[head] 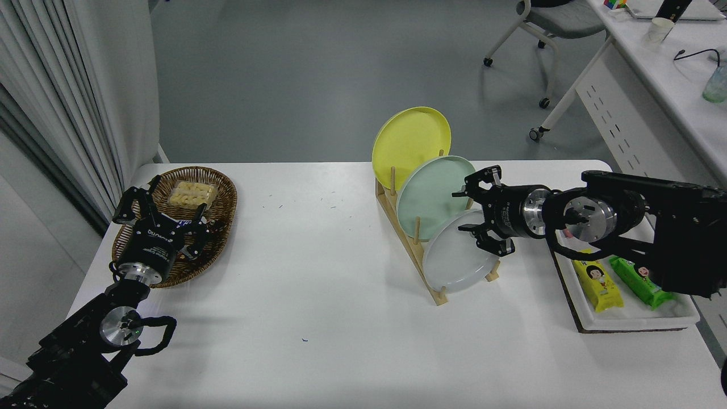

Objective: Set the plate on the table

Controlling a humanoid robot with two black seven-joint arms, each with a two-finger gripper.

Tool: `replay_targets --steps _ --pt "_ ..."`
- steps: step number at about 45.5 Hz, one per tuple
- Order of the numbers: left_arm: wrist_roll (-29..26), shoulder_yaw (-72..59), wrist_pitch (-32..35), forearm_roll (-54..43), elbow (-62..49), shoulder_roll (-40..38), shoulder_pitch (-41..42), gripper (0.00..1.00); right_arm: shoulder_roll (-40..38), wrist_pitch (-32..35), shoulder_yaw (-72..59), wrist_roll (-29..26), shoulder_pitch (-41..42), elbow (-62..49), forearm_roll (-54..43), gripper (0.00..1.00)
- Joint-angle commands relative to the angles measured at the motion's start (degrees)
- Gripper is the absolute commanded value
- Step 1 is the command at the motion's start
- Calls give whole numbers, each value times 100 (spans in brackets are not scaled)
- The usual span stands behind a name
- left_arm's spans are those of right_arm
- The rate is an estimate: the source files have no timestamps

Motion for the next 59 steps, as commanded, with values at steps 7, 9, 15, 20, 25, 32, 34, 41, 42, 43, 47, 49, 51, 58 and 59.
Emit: replay_targets --steps 7,9,15,20,25,32,34,41,42,43,47,49,51,58,59 --pt "0 0 0 4 0 0 0 98 -184 236 -6 0 0 9 -26 54" --pt "0 0 0 4 0 0 0 98 -193 236 -6 0 0 9 -26 53" --pt "0 0 0 4 0 0 0 98 -237 236 -6 0 -17 9 -26 53" --pt "0 0 0 -5 0 0 0 98 -228 236 3 0 -61 -8 -96 53" --pt "0 0 0 4 0 0 0 98 -219 236 12 0 -70 -17 -114 50" --pt "0 0 0 4 0 0 0 98 -210 201 64 0 -105 -44 -114 50" --pt "0 0 0 4 0 0 0 98 -210 192 64 0 -123 -44 -105 50" --pt "0 0 0 4 0 0 0 98 -228 175 108 9 -202 -70 -97 50" --pt "0 0 0 -5 0 0 0 98 -228 175 134 9 -211 -61 -97 50" --pt "0 0 0 4 0 0 0 98 -219 166 169 9 -219 -61 -97 50" --pt "0 0 0 4 0 0 0 98 -219 140 266 9 -281 -70 -105 50" --pt "0 0 0 -5 0 0 0 98 -210 105 319 9 -316 -70 -105 49" --pt "0 0 0 4 0 0 0 98 -201 87 363 9 -334 -70 -105 49" --pt "0 0 0 4 0 0 0 98 -184 -1 477 9 -404 -70 -105 47" --pt "0 0 0 -5 0 0 0 98 -184 -10 477 9 -413 -70 -105 47"
